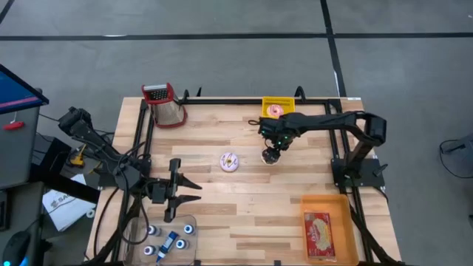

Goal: Pick & Place Food Item
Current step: Put the black donut into the yellow bin

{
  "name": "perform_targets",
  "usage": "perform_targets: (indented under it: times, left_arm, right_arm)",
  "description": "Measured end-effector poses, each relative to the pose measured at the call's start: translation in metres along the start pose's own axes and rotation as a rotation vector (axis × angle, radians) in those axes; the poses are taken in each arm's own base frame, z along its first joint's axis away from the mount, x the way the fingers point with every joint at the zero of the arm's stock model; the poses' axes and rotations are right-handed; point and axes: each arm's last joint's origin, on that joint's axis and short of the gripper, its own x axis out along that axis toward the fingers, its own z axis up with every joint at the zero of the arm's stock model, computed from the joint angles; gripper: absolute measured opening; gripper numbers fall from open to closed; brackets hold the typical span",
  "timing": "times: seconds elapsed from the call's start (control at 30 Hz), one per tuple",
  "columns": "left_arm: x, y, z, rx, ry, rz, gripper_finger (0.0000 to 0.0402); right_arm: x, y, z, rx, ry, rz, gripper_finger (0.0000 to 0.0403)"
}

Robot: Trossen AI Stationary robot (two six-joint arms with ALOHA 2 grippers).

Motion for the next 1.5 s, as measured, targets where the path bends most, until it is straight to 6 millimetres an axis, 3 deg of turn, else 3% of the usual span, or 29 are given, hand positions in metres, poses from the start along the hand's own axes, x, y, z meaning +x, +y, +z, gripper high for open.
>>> perform_targets:
  times: [0.33, 1.03, 1.2, 1.5]
  left_arm:
    - [0.000, 0.000, 0.000, 0.000, -0.001, -0.001, 0.0120]
    - [0.000, 0.000, 0.001, -0.001, -0.014, -0.011, 0.0120]
    - [0.000, 0.000, 0.001, -0.002, -0.015, -0.011, 0.0120]
    - [0.000, 0.000, 0.001, -0.001, -0.014, -0.011, 0.0120]
  right_arm:
    - [0.004, -0.001, 0.005, -0.002, -0.026, 0.007, 0.0235]
    - [0.038, -0.011, 0.005, -0.037, 0.017, -0.013, 0.0231]
    - [0.039, -0.010, 0.004, -0.043, 0.013, -0.010, 0.0206]
    - [0.027, -0.010, 0.004, -0.073, -0.029, 0.005, 0.0108]
